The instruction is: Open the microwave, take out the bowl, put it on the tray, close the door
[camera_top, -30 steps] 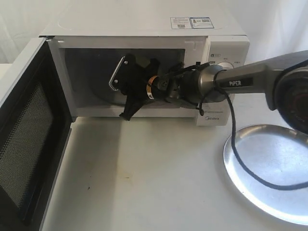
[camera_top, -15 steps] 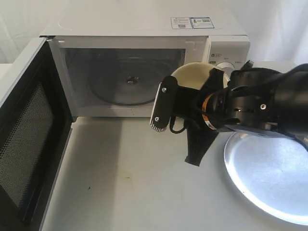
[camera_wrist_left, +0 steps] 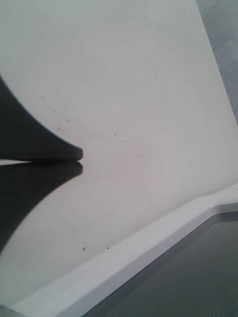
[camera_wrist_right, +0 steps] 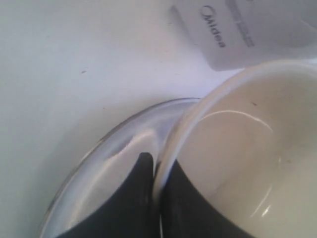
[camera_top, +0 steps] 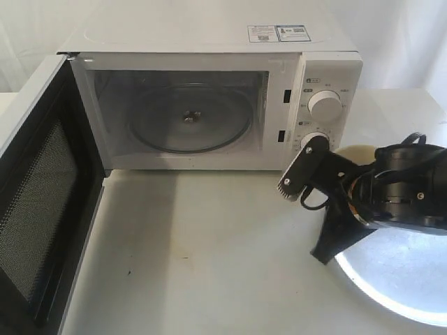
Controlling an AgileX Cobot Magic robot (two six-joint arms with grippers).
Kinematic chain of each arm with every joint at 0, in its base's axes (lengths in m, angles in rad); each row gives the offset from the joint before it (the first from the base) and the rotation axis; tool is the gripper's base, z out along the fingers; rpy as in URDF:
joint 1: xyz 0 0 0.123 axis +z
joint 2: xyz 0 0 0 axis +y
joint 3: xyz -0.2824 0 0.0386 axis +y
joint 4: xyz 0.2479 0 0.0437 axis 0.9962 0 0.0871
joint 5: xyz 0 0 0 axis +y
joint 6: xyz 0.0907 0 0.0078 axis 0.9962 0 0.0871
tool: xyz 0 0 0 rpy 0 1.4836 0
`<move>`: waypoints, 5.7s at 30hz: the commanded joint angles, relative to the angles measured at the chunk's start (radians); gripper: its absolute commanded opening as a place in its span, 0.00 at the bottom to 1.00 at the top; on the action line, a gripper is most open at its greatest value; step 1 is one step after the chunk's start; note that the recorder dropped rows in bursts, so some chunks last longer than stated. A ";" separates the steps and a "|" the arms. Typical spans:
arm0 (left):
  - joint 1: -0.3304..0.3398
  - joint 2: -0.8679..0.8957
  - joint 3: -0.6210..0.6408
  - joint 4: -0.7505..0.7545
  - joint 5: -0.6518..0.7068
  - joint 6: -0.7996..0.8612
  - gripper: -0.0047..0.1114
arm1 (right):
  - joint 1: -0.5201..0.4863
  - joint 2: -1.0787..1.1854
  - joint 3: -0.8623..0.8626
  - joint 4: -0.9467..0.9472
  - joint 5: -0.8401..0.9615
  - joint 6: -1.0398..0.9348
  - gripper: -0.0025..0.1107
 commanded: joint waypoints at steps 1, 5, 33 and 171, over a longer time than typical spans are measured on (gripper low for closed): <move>-0.001 -0.002 -0.004 -0.004 -0.001 -0.006 0.04 | -0.029 -0.005 0.004 -0.085 0.037 0.205 0.02; -0.001 -0.002 -0.004 -0.004 -0.001 -0.006 0.04 | -0.029 -0.005 0.004 -0.017 0.061 0.211 0.07; -0.001 -0.002 -0.004 -0.004 0.001 -0.006 0.04 | 0.044 -0.042 -0.267 0.134 -1.021 0.180 0.02; -0.001 -0.002 -0.004 -0.004 0.001 -0.006 0.04 | -0.508 -1.525 0.713 0.881 -0.176 -0.432 0.02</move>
